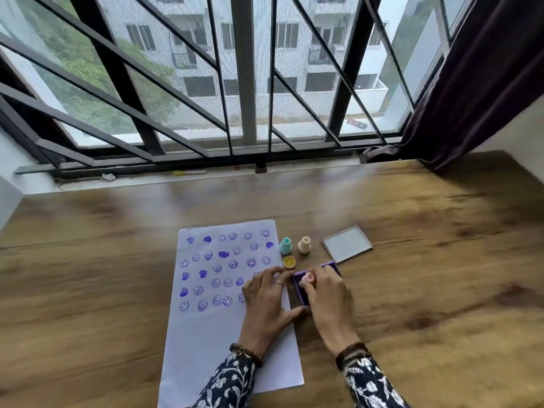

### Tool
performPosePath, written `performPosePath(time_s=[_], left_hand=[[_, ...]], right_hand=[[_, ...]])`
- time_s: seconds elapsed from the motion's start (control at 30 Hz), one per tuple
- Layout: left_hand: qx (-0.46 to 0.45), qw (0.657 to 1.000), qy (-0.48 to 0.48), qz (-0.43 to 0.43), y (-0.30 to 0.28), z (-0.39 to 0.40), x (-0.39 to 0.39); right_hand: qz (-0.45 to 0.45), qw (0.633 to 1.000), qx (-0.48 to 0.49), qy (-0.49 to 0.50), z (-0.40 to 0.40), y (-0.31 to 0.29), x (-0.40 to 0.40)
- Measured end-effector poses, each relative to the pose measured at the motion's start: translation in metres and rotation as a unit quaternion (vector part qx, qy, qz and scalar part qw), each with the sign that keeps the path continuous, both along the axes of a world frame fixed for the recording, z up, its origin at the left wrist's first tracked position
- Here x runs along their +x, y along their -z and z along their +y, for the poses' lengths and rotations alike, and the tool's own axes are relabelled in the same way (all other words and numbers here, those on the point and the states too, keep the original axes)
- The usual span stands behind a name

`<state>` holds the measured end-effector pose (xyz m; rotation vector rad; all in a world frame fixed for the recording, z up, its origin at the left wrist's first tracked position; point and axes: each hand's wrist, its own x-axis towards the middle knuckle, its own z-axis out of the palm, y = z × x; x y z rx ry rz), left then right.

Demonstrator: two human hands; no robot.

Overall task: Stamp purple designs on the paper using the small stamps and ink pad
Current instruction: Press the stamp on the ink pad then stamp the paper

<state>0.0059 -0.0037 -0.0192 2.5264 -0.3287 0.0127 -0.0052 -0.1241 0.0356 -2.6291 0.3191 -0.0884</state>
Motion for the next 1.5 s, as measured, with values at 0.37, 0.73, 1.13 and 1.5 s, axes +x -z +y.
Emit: performPosePath(time_s=[0.37, 0.73, 1.13, 1.5], left_hand=[[0.0, 0.999, 0.036, 0.036, -0.013, 0.007, -0.001], [0.036, 0.997, 0.038, -0.049, -0.017, 0.113, -0.02], [0.028, 0.999, 0.031, 0.011, -0.005, 0.118, -0.022], [0.04, 0.998, 0.036, 0.019, -0.004, 0.118, -0.021]], right_hand=[[-0.023, 0.999, -0.039, 0.021, 0.002, -0.001, -0.004], [-0.046, 0.986, 0.129, 0.095, 0.043, -0.006, -0.025], [-0.108, 0.993, -0.024, 0.047, 0.08, -0.064, -0.006], [-0.061, 0.995, -0.061, 0.058, 0.086, 0.02, -0.015]])
